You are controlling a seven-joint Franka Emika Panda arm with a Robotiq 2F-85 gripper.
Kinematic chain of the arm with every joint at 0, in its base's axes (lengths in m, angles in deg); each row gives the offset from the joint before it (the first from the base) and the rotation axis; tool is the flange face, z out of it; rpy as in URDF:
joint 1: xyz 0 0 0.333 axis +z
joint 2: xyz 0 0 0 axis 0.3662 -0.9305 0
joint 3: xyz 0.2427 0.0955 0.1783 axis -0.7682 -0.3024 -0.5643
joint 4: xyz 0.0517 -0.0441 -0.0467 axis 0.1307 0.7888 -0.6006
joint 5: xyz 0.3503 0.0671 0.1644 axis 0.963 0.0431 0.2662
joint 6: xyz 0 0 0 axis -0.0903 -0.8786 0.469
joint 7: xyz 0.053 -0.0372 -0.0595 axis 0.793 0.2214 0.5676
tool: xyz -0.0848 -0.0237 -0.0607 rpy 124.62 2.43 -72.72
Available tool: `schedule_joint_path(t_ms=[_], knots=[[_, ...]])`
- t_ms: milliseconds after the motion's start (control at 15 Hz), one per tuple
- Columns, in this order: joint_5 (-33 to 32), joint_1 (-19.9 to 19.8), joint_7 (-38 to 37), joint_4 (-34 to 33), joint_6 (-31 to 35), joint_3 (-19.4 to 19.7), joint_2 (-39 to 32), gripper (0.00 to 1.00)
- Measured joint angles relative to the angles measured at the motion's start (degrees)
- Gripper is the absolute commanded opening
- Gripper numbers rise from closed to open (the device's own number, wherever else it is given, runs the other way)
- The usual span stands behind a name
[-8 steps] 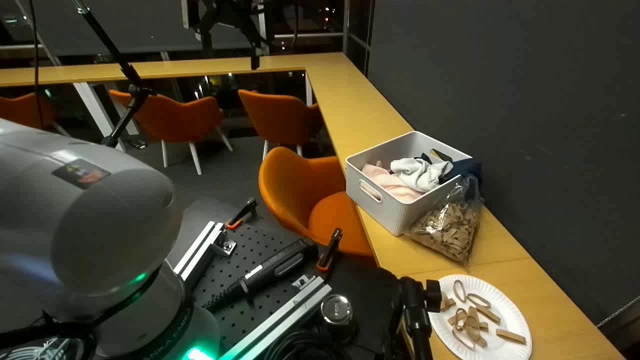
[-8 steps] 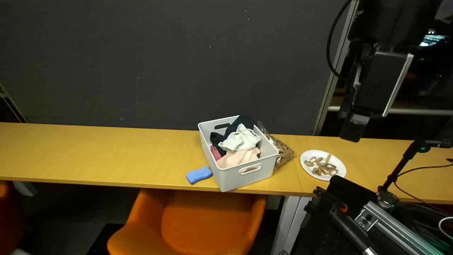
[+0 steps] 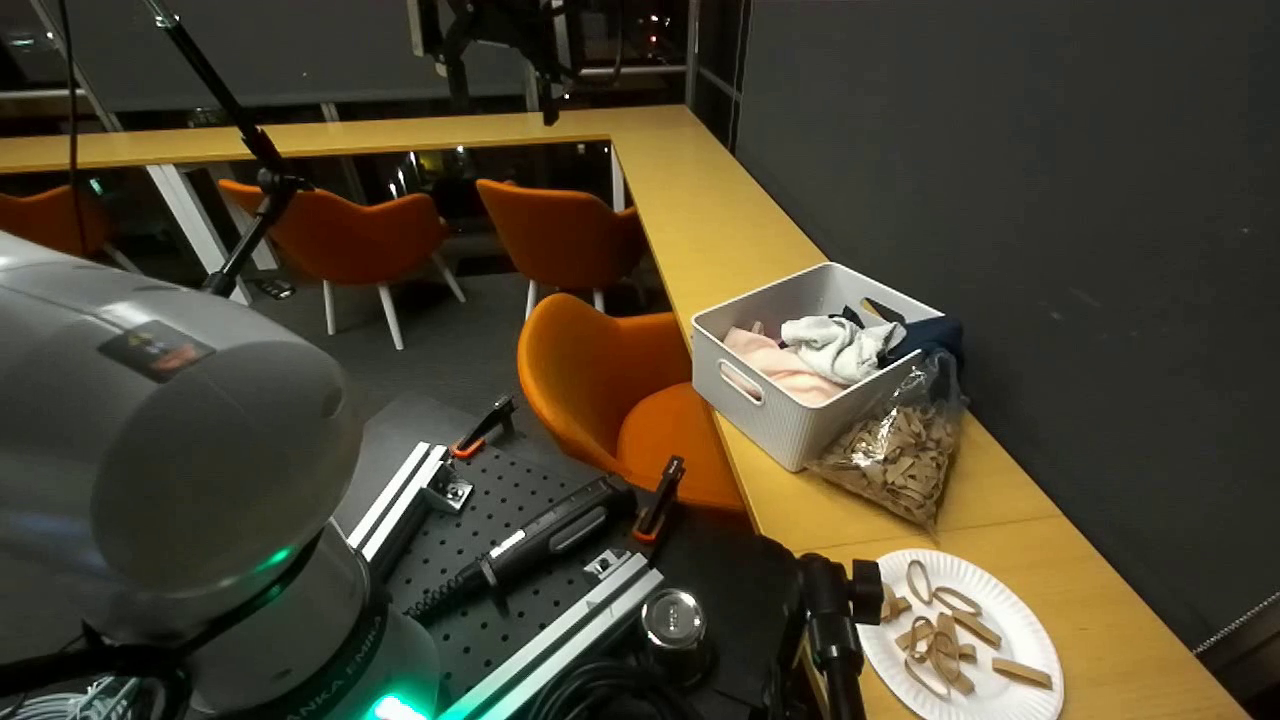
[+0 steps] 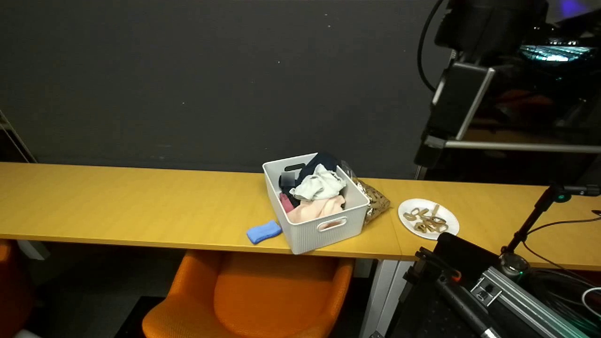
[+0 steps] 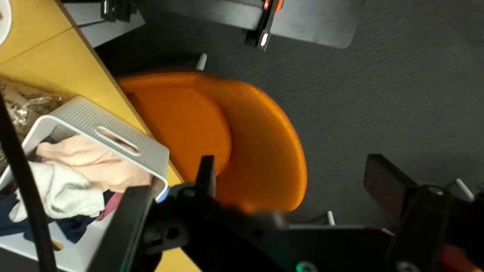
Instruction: Remove the peach and blue shirts from the white basket and put them on the backrest of the orange chair
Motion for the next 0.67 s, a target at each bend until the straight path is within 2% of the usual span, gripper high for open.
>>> schedule_joint_path(t_ms=[333, 667], knots=[[-5.2, -3.9, 0.8, -8.4, 12.1, 0.5, -12.3, 1.00], [-7.3, -8.0, 4.5, -20.2, 18.2, 3.3, -28.9, 1.00]])
